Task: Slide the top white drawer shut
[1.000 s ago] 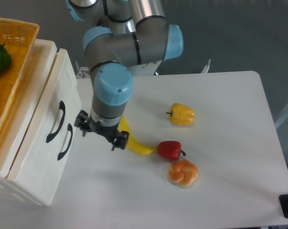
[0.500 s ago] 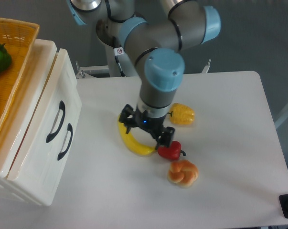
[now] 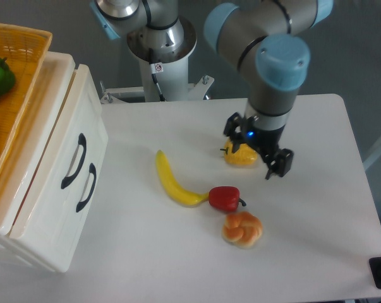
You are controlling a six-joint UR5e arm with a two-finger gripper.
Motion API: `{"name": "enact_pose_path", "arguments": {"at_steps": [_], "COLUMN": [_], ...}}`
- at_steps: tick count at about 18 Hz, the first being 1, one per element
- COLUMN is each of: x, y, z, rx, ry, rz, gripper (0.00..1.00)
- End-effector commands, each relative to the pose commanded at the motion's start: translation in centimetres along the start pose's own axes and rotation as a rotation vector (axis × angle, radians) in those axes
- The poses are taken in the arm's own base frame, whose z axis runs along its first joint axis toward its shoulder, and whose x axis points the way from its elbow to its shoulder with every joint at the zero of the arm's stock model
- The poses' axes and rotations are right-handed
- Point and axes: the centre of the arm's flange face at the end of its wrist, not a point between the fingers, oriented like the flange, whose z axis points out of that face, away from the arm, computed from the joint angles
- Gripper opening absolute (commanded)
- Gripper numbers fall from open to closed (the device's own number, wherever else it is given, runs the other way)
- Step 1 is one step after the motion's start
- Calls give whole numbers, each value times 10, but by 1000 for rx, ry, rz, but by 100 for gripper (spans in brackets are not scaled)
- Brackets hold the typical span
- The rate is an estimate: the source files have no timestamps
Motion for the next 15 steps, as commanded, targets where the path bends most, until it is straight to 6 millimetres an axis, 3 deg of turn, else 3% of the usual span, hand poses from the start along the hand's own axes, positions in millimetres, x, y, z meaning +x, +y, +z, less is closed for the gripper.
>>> {"name": "enact_pose_path", "arguments": {"at_steps": [3,5,10,12,15], "x": [0,4,4,4,4], "y": [31,57,114,127,129], "z": [4,-8,-8,-10,-10], "rx": [-2,-5,-9,-8,-7], "ry": [18,17,23,20,20], "rz": [65,96,186,206,203], "gripper": [100,100,100,100,100]}}
